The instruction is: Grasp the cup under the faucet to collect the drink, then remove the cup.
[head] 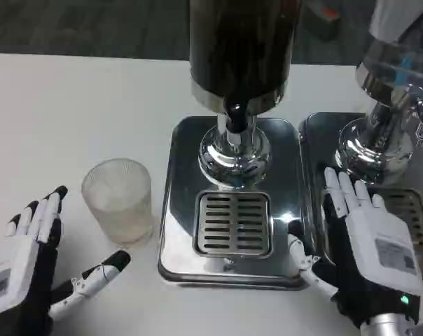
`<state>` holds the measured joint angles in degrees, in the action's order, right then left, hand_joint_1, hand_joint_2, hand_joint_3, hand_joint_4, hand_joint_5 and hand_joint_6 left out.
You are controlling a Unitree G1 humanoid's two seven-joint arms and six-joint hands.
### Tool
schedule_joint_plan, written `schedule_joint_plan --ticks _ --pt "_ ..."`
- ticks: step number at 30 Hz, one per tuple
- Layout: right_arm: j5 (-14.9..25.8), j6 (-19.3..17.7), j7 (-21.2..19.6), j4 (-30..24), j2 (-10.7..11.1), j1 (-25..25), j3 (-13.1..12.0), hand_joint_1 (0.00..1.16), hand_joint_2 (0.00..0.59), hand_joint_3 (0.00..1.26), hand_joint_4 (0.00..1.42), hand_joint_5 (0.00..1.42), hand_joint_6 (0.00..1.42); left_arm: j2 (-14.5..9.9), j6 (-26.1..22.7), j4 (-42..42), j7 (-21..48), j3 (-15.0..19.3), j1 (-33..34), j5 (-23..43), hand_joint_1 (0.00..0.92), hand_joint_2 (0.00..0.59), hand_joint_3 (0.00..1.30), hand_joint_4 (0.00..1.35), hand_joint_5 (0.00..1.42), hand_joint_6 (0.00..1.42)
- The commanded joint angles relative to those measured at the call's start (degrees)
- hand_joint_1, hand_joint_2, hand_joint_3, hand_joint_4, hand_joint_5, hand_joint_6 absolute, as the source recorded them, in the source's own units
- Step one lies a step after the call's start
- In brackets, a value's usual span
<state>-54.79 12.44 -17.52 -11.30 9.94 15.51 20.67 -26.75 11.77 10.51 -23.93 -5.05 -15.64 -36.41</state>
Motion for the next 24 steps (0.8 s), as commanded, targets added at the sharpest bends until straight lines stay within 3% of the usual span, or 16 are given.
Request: schedule_joint_plan --ticks 1,14,24 --pt "0.2 0.2 -0.1 0.2 0.0 -0.1 -0.3 0.33 0.440 0.00 0.00 0.00 0.00 0.0 0.2 -0.1 0.2 0.3 -0.2 0.0 0.000 0.062 0.00 0.00 0.00 0.00" --pt "0.8 0.3 0.0 0.4 -0.4 -0.3 -0.6 0.33 0.440 0.00 0.00 0.00 0.00 -0.1 0.5 -0.1 0.0 0.6 0.2 0.3 0.000 0.059 0.00 0.00 0.00 0.00" --pt "1.6 0.8 0.3 0.3 -0.5 -0.9 -0.6 0.33 0.440 0.00 0.00 0.00 0.00 0.1 -1.6 -1.1 -1.2 1.2 1.2 -0.8 0.000 0.004 0.00 0.00 0.00 0.00"
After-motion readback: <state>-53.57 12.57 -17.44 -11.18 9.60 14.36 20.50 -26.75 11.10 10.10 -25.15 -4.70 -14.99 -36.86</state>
